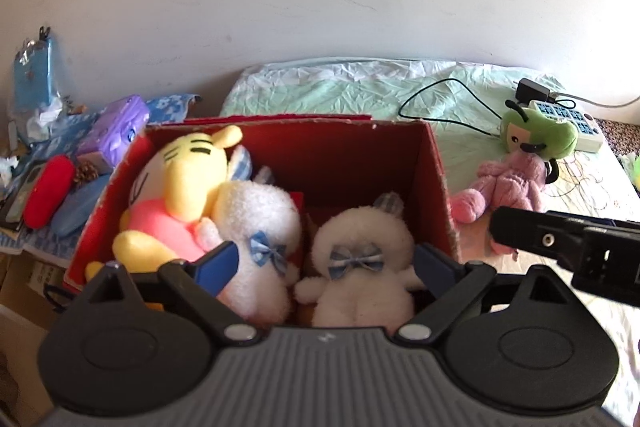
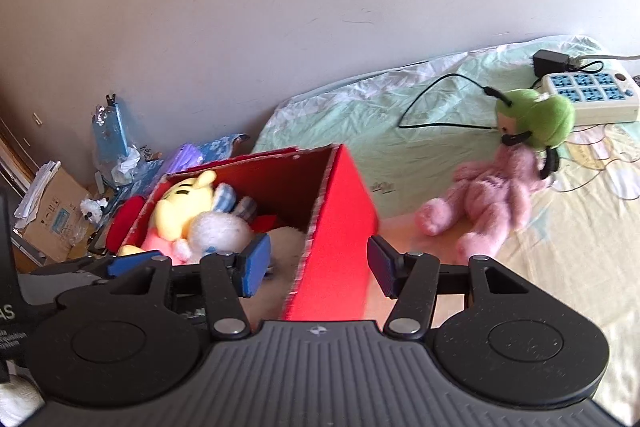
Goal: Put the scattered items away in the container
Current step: 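Withdraw the right gripper from the box toward the green bug plush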
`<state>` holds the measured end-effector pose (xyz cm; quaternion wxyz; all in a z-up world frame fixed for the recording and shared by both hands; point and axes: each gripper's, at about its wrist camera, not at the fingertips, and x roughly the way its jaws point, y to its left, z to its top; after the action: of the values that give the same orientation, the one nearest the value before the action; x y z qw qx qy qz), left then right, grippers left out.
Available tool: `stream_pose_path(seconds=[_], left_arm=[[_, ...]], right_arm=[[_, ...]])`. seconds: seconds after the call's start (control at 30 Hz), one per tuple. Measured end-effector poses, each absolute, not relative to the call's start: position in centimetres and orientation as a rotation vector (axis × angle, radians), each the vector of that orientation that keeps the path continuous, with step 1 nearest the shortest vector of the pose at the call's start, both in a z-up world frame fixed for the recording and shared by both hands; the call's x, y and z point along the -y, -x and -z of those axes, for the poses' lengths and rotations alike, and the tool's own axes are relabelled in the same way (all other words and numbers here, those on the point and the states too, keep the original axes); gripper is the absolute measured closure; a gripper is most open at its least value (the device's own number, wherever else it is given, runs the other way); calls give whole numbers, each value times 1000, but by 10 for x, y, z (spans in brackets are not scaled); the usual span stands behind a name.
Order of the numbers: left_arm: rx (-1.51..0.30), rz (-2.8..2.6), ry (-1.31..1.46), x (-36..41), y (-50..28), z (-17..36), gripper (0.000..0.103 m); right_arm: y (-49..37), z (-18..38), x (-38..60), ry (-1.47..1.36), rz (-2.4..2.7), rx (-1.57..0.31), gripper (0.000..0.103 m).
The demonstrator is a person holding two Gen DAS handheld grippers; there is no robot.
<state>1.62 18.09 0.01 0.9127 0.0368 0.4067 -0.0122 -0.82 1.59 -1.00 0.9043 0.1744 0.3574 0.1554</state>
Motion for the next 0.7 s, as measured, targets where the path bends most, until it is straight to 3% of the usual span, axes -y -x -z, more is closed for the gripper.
stream_pose_path(seconds=[0.7], left_arm=[[-813,-15,-127,-98,-14,-14,5]], right_arm=[[10,17,62,-368,-283,-761,42]])
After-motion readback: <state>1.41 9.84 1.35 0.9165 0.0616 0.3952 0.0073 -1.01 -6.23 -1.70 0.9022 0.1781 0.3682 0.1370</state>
